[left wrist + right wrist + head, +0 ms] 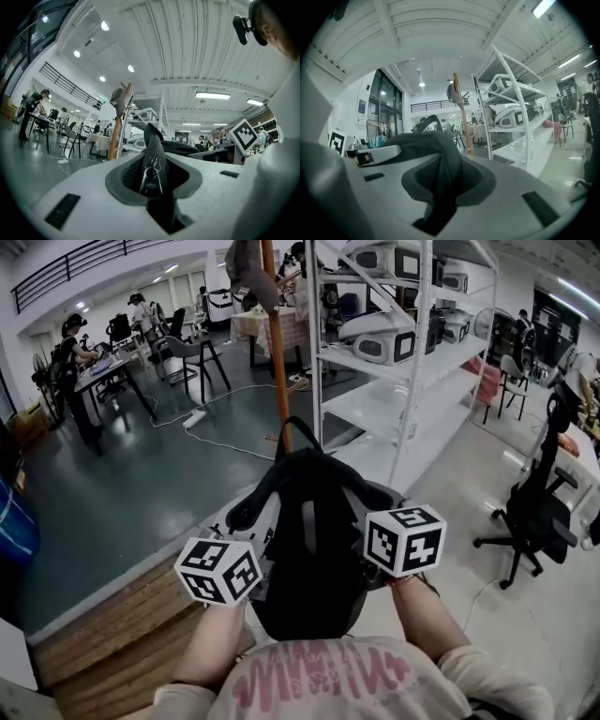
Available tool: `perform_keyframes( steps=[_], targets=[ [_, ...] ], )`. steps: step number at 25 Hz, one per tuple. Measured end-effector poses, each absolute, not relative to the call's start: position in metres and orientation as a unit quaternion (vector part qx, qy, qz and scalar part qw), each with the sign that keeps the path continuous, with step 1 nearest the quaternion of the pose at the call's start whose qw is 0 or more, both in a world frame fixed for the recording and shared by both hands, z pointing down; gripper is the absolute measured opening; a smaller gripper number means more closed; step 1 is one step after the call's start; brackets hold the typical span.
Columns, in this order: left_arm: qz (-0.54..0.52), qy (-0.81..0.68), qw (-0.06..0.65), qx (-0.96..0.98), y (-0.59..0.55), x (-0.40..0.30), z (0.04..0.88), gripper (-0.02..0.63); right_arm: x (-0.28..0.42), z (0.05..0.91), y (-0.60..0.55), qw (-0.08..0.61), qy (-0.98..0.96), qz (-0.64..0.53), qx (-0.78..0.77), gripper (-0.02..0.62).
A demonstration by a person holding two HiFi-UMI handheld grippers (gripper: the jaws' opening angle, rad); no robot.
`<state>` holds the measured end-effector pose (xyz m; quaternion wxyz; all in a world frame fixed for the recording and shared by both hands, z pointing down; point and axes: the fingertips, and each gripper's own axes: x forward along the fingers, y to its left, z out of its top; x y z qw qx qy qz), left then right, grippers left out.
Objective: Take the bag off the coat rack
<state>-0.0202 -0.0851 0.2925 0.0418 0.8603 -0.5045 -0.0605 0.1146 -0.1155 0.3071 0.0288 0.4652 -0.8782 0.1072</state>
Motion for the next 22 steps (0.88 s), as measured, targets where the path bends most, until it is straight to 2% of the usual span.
perform_keyframes(
  steps=[22],
  targets=[
    [-0.029, -0.512, 0.092, 0.854, -0.101, -0.008, 0.36, 0.086, 0.123, 0.377, -0.128, 0.082, -0.864, 0.144, 0.476, 0.067]
  ],
)
